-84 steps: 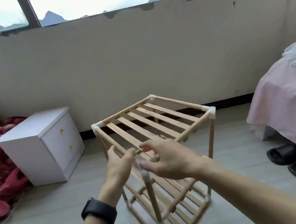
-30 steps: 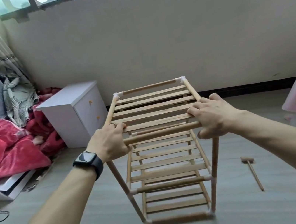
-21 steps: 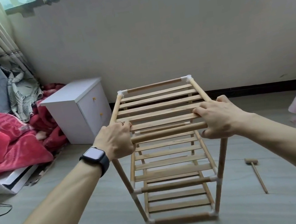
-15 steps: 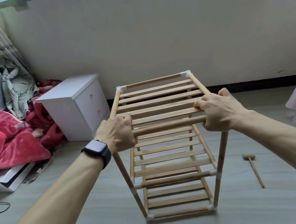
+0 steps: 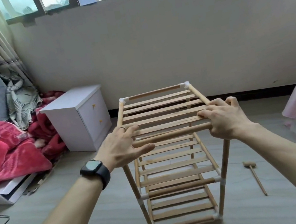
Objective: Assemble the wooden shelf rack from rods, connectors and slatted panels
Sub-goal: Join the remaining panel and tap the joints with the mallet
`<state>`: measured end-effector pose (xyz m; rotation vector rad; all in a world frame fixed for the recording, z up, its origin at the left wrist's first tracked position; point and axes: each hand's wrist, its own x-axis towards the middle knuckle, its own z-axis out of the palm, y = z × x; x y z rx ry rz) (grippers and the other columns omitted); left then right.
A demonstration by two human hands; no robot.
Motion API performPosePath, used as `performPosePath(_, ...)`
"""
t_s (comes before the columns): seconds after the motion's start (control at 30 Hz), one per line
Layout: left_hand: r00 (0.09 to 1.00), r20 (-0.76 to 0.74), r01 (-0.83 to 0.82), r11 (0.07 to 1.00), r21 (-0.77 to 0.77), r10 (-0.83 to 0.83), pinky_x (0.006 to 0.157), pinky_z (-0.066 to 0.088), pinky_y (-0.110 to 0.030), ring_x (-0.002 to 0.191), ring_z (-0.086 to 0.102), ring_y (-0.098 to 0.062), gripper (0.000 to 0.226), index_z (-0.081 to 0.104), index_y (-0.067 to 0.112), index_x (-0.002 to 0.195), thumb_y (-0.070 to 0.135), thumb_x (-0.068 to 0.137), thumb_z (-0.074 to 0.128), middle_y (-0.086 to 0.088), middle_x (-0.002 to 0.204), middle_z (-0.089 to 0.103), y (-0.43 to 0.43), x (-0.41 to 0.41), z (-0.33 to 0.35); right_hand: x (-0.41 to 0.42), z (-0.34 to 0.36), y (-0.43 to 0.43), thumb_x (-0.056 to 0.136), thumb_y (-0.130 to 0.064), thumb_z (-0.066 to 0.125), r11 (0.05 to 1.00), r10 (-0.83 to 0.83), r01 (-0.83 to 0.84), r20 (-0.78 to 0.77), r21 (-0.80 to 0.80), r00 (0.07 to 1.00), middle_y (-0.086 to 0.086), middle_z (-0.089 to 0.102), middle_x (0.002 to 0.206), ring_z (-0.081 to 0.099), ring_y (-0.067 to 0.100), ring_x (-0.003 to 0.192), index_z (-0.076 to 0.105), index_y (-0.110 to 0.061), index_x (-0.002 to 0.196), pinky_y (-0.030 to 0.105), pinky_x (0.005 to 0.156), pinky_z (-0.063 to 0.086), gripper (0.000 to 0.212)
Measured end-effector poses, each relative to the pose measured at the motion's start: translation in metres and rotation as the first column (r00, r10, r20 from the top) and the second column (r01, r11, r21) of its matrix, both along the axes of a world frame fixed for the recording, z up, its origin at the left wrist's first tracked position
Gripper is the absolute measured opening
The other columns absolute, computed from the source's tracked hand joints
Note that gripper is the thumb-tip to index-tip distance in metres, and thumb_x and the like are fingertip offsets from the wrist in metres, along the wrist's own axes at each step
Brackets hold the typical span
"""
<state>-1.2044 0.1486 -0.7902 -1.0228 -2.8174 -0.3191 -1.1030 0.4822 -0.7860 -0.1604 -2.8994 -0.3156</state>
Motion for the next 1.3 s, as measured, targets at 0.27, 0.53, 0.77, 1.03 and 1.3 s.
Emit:
performPosePath(0.27,0.997,-0.050,-0.052,0.999,-0.007,0.051,0.093,0.047,-0.036,0.109,0.052,-0.015,0.061,0.069,0.024,0.115,0.060,0.102,0.021,0.002,0.124,0.059,0.011,0.004,0.005,-0.004,0.002,-0.074,0.079,-0.055,0.056,0.986,0.133,-0.115,0.155,-0.121,0.979,0.000,0.043,0.150,0.037,0.024,0.140,0.034,-0.031,0.150,0.055,0.118,0.017,0.078)
performPosePath(0.53,0.995,-0.003,-0.097,0.995,0.020,0.097,0.089,0.050,-0.043,0.098,0.056,-0.020,0.051,0.058,0.021,0.117,0.054,0.102,0.022,0.000,0.108,0.059,0.024,0.017,-0.002,-0.035,-0.004,-0.129,0.086,-0.044,0.051,0.973,0.154,-0.155,-0.020,-0.171,0.988,0.005,0.060,0.116,0.055,0.026,0.105,0.058,-0.019,0.122,0.041,0.087,0.049,0.044)
performPosePath(0.77,0.996,-0.033,-0.083,0.996,0.030,0.084,0.086,0.050,-0.045,0.089,0.055,-0.023,0.033,0.054,0.019,0.104,0.038,0.101,0.027,-0.004,0.098,0.056,0.051,-0.003,0.003,-0.050,-0.003,-0.111,0.084,-0.037,0.049,0.979,0.118,-0.122,-0.030,-0.165,0.993,0.005,0.061,0.105,0.054,0.026,0.094,0.059,-0.018,0.110,0.041,0.084,0.046,0.033)
performPosePath(1.03,0.982,-0.163,-0.108,0.993,-0.053,0.098,0.082,0.047,-0.034,0.095,0.058,-0.015,0.050,0.059,0.025,0.105,0.043,0.100,0.013,0.000,0.108,0.065,0.048,-0.037,0.006,-0.069,-0.001,-0.113,0.087,-0.032,0.058,0.963,0.181,-0.204,-0.139,-0.176,0.974,0.006,0.062,0.112,0.056,0.027,0.104,0.058,-0.016,0.114,0.040,0.094,0.047,0.032)
performPosePath(1.3,0.677,-0.698,0.393,0.917,0.072,-0.235,0.095,0.043,-0.043,0.119,0.048,-0.026,0.045,0.049,0.014,0.132,0.030,0.090,0.054,-0.009,0.135,0.046,0.073,0.011,-0.053,0.008,-0.087,-0.039,0.081,-0.016,0.066,0.944,0.150,-0.307,-0.671,-0.121,0.726,0.017,0.041,0.157,0.034,0.032,0.148,0.053,-0.009,0.145,0.058,0.116,0.032,0.066)
